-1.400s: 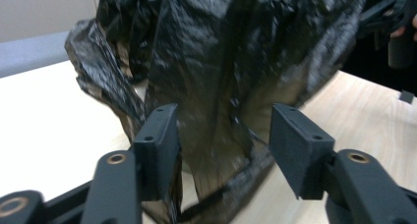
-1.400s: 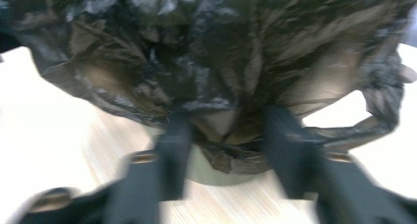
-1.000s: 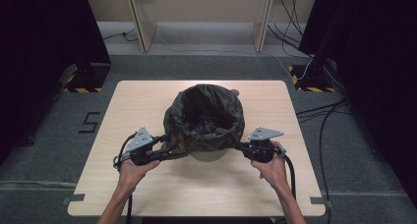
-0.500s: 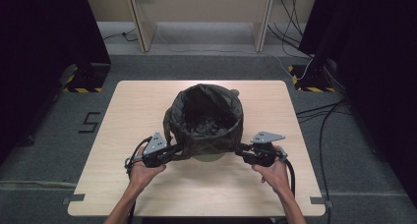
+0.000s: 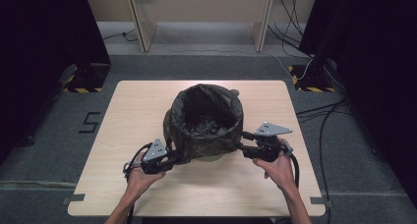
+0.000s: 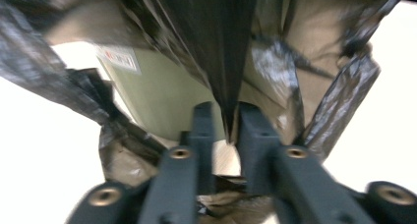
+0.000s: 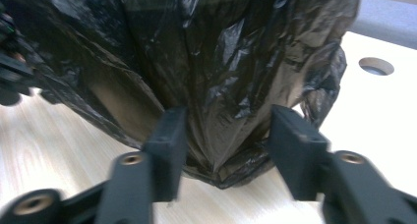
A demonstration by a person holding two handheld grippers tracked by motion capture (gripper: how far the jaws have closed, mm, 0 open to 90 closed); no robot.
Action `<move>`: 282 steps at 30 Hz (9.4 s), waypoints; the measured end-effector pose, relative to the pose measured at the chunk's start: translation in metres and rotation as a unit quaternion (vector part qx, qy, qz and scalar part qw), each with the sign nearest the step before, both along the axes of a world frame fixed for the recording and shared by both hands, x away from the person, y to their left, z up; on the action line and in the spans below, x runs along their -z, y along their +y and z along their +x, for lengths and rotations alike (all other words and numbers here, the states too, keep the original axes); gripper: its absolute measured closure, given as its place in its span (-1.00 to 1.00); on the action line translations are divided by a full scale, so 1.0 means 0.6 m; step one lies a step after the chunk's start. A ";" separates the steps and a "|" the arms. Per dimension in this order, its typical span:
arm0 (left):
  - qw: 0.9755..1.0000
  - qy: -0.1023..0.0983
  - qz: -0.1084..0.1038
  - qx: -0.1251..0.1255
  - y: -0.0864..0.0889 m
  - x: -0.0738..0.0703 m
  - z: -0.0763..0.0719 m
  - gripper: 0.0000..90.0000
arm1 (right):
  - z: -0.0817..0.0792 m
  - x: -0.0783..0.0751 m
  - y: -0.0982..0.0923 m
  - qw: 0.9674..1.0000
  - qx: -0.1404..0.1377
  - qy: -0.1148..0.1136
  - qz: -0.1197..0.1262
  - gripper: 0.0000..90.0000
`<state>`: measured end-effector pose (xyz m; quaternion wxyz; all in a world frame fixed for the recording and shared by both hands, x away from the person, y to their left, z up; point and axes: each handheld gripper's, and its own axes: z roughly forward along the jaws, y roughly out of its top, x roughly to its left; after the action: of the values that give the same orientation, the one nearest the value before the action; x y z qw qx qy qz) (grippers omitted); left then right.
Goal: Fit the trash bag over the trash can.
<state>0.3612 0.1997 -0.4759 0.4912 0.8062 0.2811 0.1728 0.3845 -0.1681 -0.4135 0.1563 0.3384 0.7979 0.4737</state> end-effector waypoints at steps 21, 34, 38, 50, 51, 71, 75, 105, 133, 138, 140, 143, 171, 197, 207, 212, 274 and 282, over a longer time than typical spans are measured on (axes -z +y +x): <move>0.995 -0.075 -0.064 -0.021 0.022 -0.103 0.007 0.13 | 0.014 0.037 -0.007 0.999 -0.027 0.005 -0.018 1.00; 0.999 -0.043 -0.010 -0.005 0.003 -0.044 0.013 0.99 | 0.010 0.048 0.006 0.999 -0.038 0.005 -0.036 1.00; 0.999 -0.037 -0.005 -0.006 0.005 -0.032 0.014 0.98 | 0.011 0.052 0.004 0.998 -0.038 0.012 -0.041 1.00; 0.998 -0.037 -0.044 -0.023 0.038 -0.057 -0.020 0.15 | -0.006 -0.021 -0.037 0.999 0.038 -0.001 -0.002 -0.01; 0.998 -0.037 -0.047 -0.024 0.039 -0.059 -0.025 0.08 | -0.006 -0.032 -0.038 0.999 0.041 -0.008 -0.002 -0.04; 0.997 -0.013 -0.072 -0.004 -0.048 -0.059 -0.073 -0.14 | 0.067 -0.174 0.063 0.998 0.039 -0.052 -0.017 -0.08; 0.998 -0.023 -0.054 -0.019 -0.076 -0.062 -0.064 -0.15 | 0.070 -0.180 0.075 0.998 0.035 -0.052 -0.017 -0.07; 1.000 -0.019 0.000 -0.007 -0.060 -0.008 -0.065 0.30 | 0.138 -0.184 0.133 0.999 0.038 -0.011 -0.031 -0.01; 0.997 0.039 -0.015 -0.058 0.034 0.043 -0.080 -0.15 | 0.238 -0.095 0.240 0.986 0.089 0.096 -0.102 0.05; 0.997 0.040 -0.007 -0.070 0.043 0.051 -0.075 -0.16 | 0.243 -0.078 0.248 0.983 0.082 0.109 -0.119 0.04; 0.996 0.044 -0.004 -0.073 0.050 0.053 -0.073 -0.17 | 0.239 -0.079 0.249 0.984 0.079 0.104 -0.117 0.02; 0.995 0.052 -0.001 -0.082 0.059 0.057 -0.068 -0.19 | 0.227 -0.094 0.249 0.989 0.070 0.085 -0.096 0.01; 0.987 0.093 0.075 -0.107 0.082 0.078 -0.046 -0.42 | 0.200 -0.112 0.266 0.996 0.036 0.059 -0.054 -0.02; 0.987 0.093 0.075 -0.105 0.082 0.078 -0.045 -0.44 | 0.177 -0.148 0.257 0.998 0.031 0.041 -0.027 -0.07; 0.987 0.092 0.076 -0.105 0.082 0.078 -0.045 -0.44 | 0.211 -0.117 0.267 0.993 0.081 0.056 -0.073 0.00; 0.987 0.093 0.075 -0.104 0.082 0.078 -0.045 -0.44 | 0.229 -0.081 0.271 0.986 0.089 0.087 -0.114 0.04; 0.988 0.092 0.075 -0.104 0.081 0.079 -0.045 -0.46 | 0.131 -0.158 0.040 0.989 0.128 -0.013 -0.070 -0.33; 0.987 0.094 0.077 -0.101 0.080 0.078 -0.044 -0.49 | 0.113 -0.157 -0.009 0.990 0.136 -0.024 -0.038 -0.32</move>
<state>0.3347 0.2476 -0.5228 0.3790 0.8219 0.3914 0.1662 0.4522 -0.1736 -0.3193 0.2510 0.4264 0.7577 0.4254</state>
